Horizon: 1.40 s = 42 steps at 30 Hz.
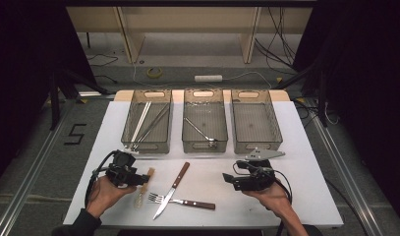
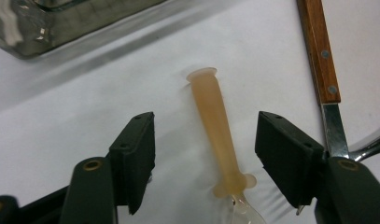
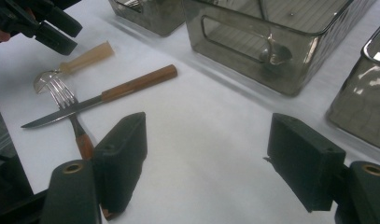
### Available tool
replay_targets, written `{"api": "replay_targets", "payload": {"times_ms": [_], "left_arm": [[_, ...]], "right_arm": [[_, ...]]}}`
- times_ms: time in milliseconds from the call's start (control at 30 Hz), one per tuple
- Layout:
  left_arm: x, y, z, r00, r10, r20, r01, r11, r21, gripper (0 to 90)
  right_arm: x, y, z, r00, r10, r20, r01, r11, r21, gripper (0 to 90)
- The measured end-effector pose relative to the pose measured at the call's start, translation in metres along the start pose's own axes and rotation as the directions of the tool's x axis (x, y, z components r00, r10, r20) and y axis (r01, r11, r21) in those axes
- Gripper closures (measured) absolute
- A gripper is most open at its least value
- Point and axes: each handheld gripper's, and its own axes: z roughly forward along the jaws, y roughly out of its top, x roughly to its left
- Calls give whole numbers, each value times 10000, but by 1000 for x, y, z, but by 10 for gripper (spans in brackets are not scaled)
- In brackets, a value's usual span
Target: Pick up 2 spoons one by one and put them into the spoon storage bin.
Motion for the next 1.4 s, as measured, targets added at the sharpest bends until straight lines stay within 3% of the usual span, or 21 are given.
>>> {"api": "replay_targets", "payload": {"times_ms": [267, 867, 1200, 1400], "left_arm": [[-4, 0, 9, 9996, 267, 74, -271, 9975, 645, 483], [-8, 1, 19, 9984, 528, 192, -549, 9892, 1358, 632], [-14, 0, 21, 9938, 1047, -365, -986, 9850, 1414, 694], [-12, 0, 21, 9938, 1036, -397, -975, 9862, 1341, 755]], "right_arm": [[4, -7, -2, 10000, 0, -30, 0, 10000, -19, 295], [7, -12, -3, 9999, -27, -165, 28, 9999, 97, 295], [8, -12, -3, 9998, -89, -184, 91, 9999, 123, 297], [9, -12, -3, 9999, -76, -129, 77, 9999, 98, 302]]}}
